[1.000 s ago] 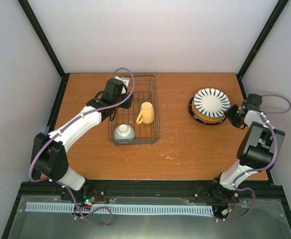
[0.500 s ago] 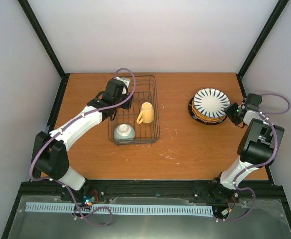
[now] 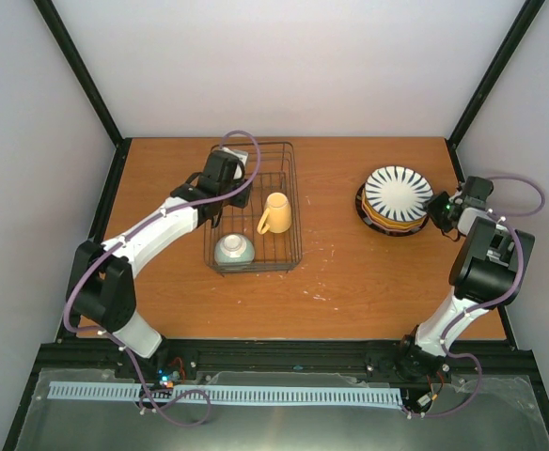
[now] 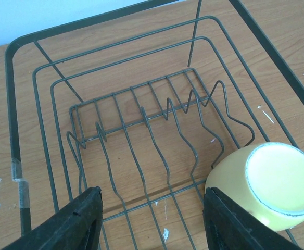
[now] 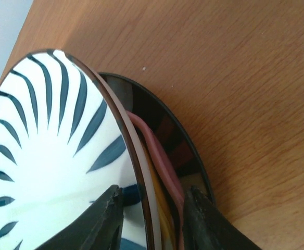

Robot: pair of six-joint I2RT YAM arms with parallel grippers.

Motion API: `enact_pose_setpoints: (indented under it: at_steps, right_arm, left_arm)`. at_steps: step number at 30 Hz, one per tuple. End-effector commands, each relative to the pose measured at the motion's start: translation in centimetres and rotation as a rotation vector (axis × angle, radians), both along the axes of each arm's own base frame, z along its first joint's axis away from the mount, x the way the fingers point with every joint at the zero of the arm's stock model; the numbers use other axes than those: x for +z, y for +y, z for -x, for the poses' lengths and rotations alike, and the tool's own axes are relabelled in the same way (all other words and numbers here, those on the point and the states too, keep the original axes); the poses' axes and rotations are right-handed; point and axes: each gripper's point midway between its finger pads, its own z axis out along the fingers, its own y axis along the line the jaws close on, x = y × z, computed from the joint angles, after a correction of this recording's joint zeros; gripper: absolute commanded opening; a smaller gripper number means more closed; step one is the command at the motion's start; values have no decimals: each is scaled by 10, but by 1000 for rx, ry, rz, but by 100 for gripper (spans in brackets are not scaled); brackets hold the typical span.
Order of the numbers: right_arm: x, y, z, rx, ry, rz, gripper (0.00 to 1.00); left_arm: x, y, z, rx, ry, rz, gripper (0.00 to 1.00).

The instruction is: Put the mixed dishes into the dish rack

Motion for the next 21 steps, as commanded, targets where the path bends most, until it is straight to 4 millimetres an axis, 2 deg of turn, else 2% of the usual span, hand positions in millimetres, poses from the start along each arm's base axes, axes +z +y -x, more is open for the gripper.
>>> enact_pose_setpoints:
  at_steps: [1, 6, 12, 17, 21]
  right_arm:
    - [1, -5, -6, -11, -9, 4, 30]
    - [6, -5, -10, -7, -23, 1, 24]
    - [2, -2, -9, 5, -23, -11, 4]
    - [7, 1, -8, 14, -42, -15, 3]
    - [20, 5, -9, 25, -86, -20, 3]
  left_arm:
    - [16, -2, -12, 4, -36, -1, 54]
    - [17, -3, -14, 2, -35, 1, 53]
    - [15, -3, -13, 5, -31, 3, 53]
    - [18, -1, -12, 8, -34, 2, 52]
    - [20, -2, -12, 7, -37, 12, 52]
